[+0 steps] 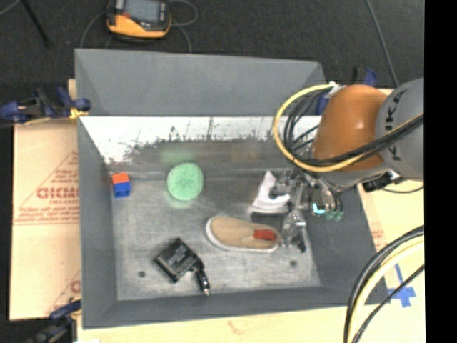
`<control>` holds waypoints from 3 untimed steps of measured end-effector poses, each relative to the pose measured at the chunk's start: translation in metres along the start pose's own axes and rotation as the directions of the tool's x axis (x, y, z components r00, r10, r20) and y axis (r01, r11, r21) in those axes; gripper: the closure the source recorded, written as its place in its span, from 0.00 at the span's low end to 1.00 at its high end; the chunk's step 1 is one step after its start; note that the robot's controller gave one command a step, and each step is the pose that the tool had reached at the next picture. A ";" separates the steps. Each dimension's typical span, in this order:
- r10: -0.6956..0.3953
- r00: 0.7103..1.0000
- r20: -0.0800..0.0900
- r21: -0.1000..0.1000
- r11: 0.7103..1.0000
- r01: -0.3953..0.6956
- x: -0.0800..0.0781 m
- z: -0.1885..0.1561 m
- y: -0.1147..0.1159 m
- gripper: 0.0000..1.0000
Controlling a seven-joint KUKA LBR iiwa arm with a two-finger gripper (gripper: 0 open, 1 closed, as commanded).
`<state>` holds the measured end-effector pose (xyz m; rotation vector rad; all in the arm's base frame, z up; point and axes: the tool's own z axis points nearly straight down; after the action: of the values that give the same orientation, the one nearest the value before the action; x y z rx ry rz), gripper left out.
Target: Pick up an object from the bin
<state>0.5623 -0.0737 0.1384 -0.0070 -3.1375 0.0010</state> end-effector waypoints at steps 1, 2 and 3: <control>-0.002 1.000 0.008 0.001 1.000 0.002 -0.002 -0.004 0.000 0.00; 0.118 0.993 0.026 -0.001 0.993 -0.118 0.003 0.062 -0.019 1.00; 0.117 0.993 0.026 -0.001 0.993 -0.117 0.003 0.062 -0.019 1.00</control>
Offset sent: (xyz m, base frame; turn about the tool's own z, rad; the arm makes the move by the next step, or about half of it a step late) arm -0.0101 -0.0186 -0.0684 0.1225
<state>0.5586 -0.0932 0.0760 -0.1929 -3.1576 0.0022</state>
